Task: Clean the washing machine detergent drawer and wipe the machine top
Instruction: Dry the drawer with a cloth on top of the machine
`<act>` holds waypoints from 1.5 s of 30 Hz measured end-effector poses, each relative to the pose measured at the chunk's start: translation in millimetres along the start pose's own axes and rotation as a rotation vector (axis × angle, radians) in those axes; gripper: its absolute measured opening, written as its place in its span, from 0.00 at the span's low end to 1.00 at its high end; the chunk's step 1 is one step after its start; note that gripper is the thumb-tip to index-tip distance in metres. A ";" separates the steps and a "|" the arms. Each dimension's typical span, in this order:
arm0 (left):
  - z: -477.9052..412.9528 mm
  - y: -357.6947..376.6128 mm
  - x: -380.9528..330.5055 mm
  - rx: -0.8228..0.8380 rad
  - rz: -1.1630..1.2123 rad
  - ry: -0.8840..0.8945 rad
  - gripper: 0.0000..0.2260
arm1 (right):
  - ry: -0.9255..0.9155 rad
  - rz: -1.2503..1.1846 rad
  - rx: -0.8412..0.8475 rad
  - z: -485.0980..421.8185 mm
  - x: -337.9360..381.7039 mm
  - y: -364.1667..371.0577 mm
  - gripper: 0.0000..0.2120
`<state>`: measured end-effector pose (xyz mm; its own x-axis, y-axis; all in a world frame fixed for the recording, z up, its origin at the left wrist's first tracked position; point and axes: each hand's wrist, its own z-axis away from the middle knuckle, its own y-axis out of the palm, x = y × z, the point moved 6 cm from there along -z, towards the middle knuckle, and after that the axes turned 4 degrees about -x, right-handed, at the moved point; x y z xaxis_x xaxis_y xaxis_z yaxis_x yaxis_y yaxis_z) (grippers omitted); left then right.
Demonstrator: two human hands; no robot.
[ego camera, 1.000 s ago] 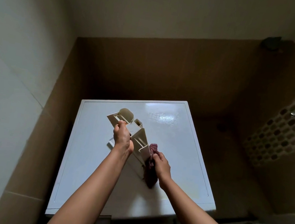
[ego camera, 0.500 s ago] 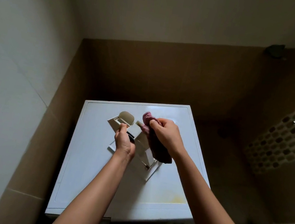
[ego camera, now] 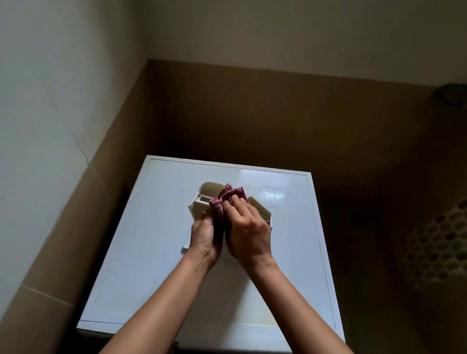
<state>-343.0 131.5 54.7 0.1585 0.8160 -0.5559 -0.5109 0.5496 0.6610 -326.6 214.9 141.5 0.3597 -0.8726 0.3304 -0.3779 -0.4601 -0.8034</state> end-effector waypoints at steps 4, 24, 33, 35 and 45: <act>-0.7 -3.0 -4.1 0.026 -0.043 0.004 0.07 | -0.059 0.034 -0.076 -0.7 0.2 1.5 0.04; -29.9 -29.2 -61.7 0.045 -1.381 0.560 0.17 | -0.092 -0.225 -0.038 -11.7 -10.2 -14.4 0.07; -33.1 -15.0 -68.6 -0.001 -1.483 0.570 0.13 | 0.730 -0.447 -0.026 -30.8 -102.5 -63.0 0.07; -32.0 -8.2 -73.9 0.006 -1.537 0.609 0.13 | 0.817 -0.499 0.103 -25.5 -117.5 -56.1 0.07; -34.7 21.8 -85.3 0.138 -1.939 0.686 0.15 | 0.883 -0.693 0.773 15.0 -110.4 13.9 0.14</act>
<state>-396.9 67.7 99.1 0.0074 -0.8862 -0.4632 -0.0448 0.4624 -0.8855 -358.8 307.3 86.4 -0.4922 -0.4498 0.7453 0.3307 -0.8886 -0.3178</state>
